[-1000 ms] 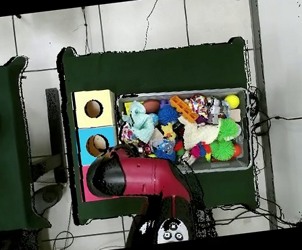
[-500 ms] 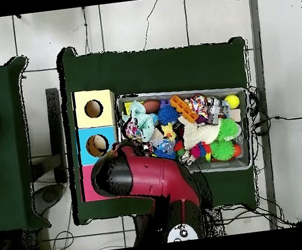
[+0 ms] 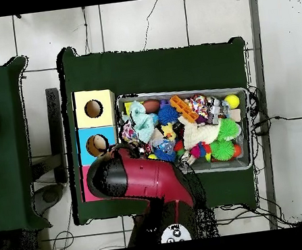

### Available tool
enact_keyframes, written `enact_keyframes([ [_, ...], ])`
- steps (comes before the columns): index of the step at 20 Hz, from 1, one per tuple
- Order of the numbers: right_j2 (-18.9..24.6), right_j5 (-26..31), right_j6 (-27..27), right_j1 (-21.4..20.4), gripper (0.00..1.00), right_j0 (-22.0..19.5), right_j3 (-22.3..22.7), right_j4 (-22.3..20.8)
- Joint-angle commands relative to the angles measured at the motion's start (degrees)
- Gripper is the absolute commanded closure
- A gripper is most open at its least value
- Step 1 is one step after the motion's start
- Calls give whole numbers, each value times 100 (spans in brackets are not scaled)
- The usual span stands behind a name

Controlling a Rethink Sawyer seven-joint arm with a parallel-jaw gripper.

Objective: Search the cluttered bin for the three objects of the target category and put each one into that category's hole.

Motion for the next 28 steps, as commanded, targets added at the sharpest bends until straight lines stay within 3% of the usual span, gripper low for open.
enact_keyframes([
  [1, 35, -205, 1710, 243, 100, 217, 372, 295],
  [6, 66, -351, 1883, 359, 100, 336, 400, 477],
  [10, 69, -145, 2045, 320, 100, 483, 328, 641],
  [20, 79, 504, 2259, 464, 100, 673, -436, 846],
  [28, 257, 197, 2129, 853, 100, 668, -1004, 1055],
])
